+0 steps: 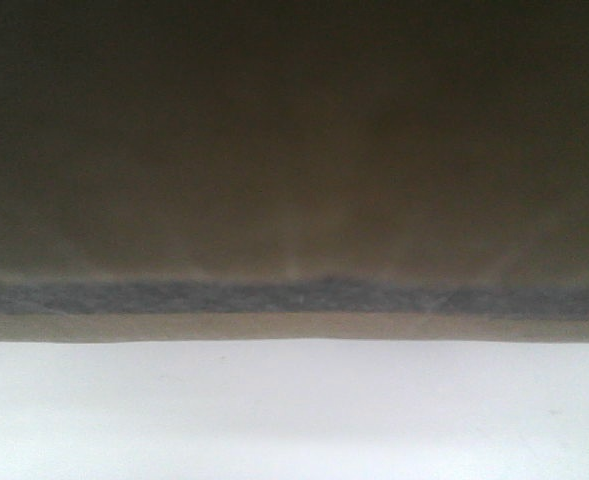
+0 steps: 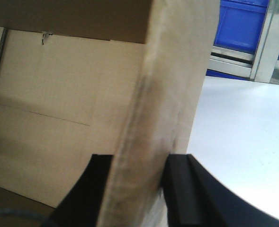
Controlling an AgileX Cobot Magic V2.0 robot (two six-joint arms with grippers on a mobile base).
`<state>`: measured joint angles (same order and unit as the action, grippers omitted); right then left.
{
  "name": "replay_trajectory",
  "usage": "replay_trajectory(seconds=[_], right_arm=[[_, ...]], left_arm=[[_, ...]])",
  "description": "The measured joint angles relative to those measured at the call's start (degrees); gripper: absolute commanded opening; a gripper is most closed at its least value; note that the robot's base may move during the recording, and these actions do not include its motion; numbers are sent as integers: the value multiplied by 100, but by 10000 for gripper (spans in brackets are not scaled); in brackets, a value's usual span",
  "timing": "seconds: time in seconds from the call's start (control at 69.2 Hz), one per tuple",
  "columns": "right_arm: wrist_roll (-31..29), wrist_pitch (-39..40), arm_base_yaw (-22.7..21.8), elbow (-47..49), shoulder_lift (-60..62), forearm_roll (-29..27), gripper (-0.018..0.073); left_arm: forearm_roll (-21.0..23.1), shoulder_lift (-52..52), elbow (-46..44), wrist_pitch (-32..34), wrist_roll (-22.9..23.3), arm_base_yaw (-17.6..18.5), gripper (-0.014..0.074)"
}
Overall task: Grab box from left shelf to table start
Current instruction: 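Carry the box with both grippers over the white table, then lower the box onto the white table with both grippers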
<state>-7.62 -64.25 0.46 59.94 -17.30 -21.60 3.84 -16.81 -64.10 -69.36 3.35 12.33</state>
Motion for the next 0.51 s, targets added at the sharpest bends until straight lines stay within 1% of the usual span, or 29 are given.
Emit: replay_trajectory(seconds=[0.289, 0.433, 0.506], right_arm=[[0, -20, 0, 12, -27, 10, 20], [0, -85, 0, 242, -510, 73, 20], [0, -158, 0, 426, -956, 129, 20]], left_arm=[[0, -58, 0, 147, -11, 0, -92], [11, -484, -113, 199, -24, 0, -92], [11, -909, -195, 230, -24, 0, -92]])
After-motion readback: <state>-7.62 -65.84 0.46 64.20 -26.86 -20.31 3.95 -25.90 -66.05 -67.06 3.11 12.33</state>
